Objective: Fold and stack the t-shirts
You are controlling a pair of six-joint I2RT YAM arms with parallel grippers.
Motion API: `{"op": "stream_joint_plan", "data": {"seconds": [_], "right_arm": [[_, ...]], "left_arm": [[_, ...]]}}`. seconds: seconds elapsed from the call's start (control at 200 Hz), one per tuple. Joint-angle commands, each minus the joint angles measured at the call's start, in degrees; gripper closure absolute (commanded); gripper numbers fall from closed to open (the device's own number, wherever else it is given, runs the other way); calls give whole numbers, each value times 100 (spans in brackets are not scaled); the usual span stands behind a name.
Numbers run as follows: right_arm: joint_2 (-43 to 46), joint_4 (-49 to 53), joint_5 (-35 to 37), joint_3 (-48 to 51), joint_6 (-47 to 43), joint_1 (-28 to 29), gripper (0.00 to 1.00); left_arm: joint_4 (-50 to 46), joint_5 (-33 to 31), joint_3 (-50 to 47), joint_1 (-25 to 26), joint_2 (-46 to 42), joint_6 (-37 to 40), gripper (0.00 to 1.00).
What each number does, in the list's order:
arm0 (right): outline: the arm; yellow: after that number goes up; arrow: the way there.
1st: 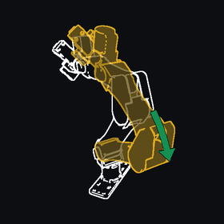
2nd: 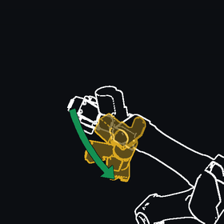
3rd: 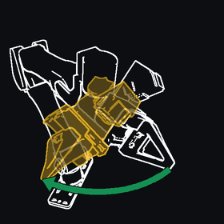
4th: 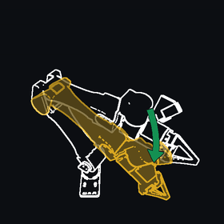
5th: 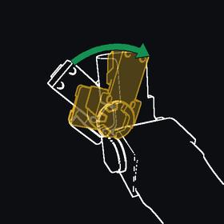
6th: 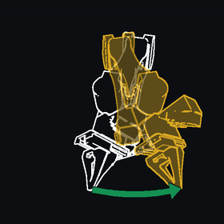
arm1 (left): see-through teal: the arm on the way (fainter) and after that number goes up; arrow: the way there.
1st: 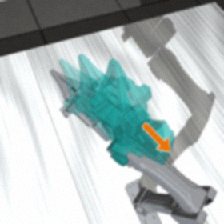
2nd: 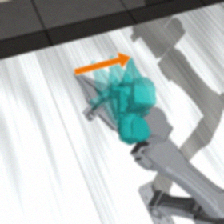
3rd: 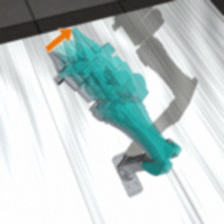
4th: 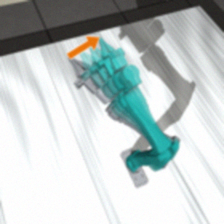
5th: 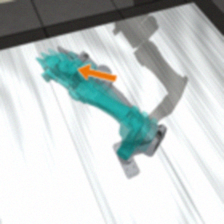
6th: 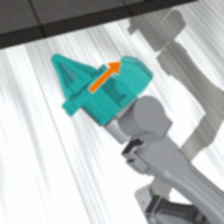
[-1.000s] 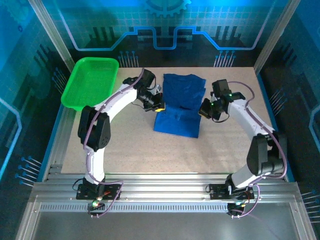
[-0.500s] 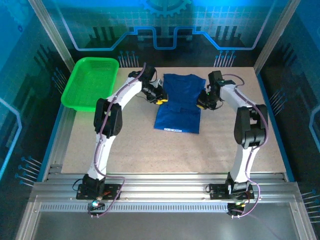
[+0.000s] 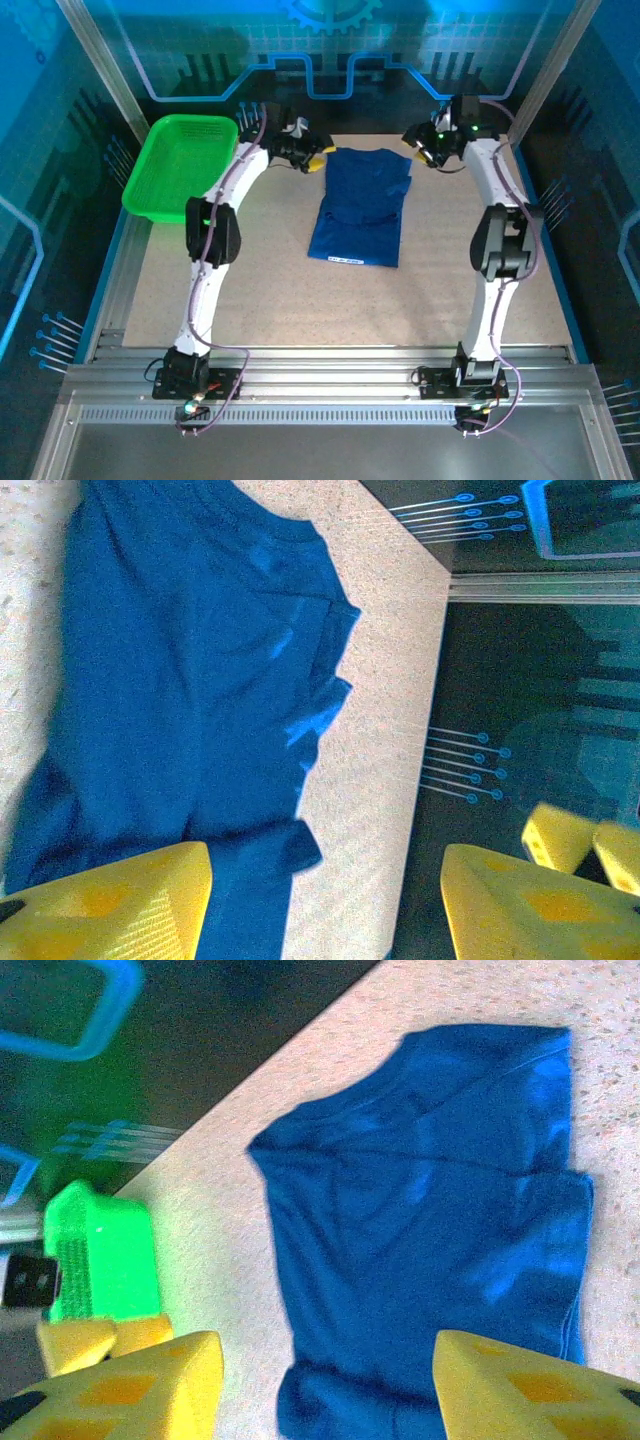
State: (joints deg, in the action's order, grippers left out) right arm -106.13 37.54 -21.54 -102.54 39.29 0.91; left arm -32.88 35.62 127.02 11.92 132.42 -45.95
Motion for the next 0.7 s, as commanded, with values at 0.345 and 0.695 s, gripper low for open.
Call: {"op": "stream_joint_plan", "data": {"seconds": [0.345,0.695], "right_arm": [[655,-1030,295,3356,201,1392,96],[-752,-880,635,2372,249,1369,98]], "left_arm": [[-226,-679,-3484,1001,-1665,1355,84],[-412,-825,-2490,1128,-324,1238,89]]}}
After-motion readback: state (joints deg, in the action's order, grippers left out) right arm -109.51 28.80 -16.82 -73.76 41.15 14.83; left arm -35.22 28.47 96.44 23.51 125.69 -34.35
